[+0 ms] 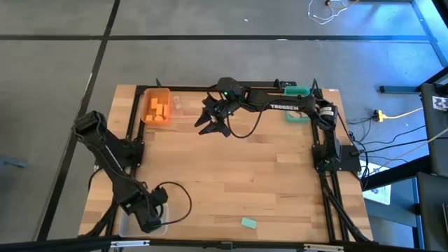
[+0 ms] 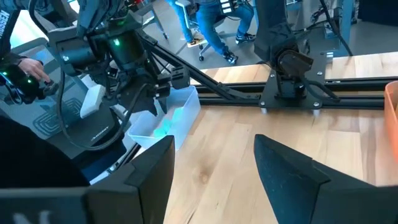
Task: Sort & place blocks by color
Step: Put the blue block into the transparent bin
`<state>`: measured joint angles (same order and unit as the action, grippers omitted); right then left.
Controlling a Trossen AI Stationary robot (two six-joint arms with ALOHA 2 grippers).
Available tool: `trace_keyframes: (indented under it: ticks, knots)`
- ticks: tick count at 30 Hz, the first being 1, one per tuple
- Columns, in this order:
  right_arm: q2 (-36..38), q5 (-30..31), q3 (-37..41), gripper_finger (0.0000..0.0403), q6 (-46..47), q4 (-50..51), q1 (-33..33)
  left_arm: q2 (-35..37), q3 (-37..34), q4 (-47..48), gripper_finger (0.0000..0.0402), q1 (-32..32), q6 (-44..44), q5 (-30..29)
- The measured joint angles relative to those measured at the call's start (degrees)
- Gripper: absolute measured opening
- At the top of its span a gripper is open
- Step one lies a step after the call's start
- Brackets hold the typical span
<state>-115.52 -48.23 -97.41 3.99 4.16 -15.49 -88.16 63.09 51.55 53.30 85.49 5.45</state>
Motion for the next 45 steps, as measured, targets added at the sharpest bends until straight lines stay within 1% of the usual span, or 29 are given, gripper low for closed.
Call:
trace_keyframes:
  ticks: [5, 8, 11, 14, 17, 19, 21, 23, 27, 28, 30, 34, 37, 40, 45]
  knots:
    - [0.00, -0.02, 0.00, 0.0219, 0.54, 0.09, 0.00, 0.14, -0.01, 0.00, 0.0093, -0.50, -0.09, 1.19]
    - [0.00, 0.00, 0.02, 0.0219, 2.82, 0.43, 0.00, 0.25, -0.02, 0.48, 0.0092, -0.93, 0.05, 3.01]
    - [0.00, 0.02, 0.02, 0.0219, 6.24, 0.80, 0.02, 0.96, 0.00, 0.59, 0.0090, -1.00, 1.11, 2.79]
    - [0.00, 0.04, 0.02, 0.0219, 7.63, 2.09, 0.01, 2.49, 0.00, 2.38, 0.0092, -1.30, 1.76, 0.74]
    - [0.00, 0.42, 0.02, 0.0219, 9.52, 5.11, 0.02, 5.09, 0.00, 5.82, 0.0093, -1.63, 3.48, -3.26]
    - [0.00, 0.15, 0.02, 0.0219, 10.92, 9.50, 0.02, 7.02, 0.00, 8.26, 0.0093, -2.04, 4.25, -6.04]
    - [0.00, 0.08, 0.02, 0.0218, 9.97, 15.84, 0.02, 9.28, 0.00, 10.71, 0.0093, -2.33, 4.31, -9.03]
    - [0.00, -0.50, 0.02, 0.0217, 5.85, 23.56, 0.03, 11.45, 0.00, 13.59, 0.0093, -2.36, 4.31, -12.15]
    - [0.03, -2.19, 0.07, 0.0217, -5.50, 41.37, 0.79, 15.26, 0.00, 18.01, 0.0094, -2.33, 4.08, -16.30]
    - [0.12, -1.50, 0.07, 0.0217, -7.56, 46.23, 1.18, 16.06, 0.00, 18.83, 0.0094, -2.34, 4.03, -17.22]
    - [0.47, 2.23, 0.07, 0.0217, -9.31, 54.16, 2.27, 17.60, 0.00, 20.44, 0.0094, -2.34, 3.97, -19.00]
    - [1.07, 12.60, 0.07, 0.0218, -6.59, 65.83, 5.65, 19.44, 0.00, 23.55, 0.0094, -2.27, 3.91, -23.02]
    - [1.27, 17.43, 0.09, 0.0218, -5.24, 73.93, 9.64, 19.84, 0.00, 25.00, 0.0094, -2.27, 1.60, -25.06]
    - [1.36, 18.45, 0.07, 0.0218, -3.98, 80.02, 13.91, 19.80, 0.00, 26.31, 0.0094, -2.27, -1.66, -26.55]
    - [1.36, 18.68, 0.07, 0.0218, 3.18, 83.85, 20.10, 19.80, 0.00, 26.43, 0.0094, -2.77, -5.32, -28.37]
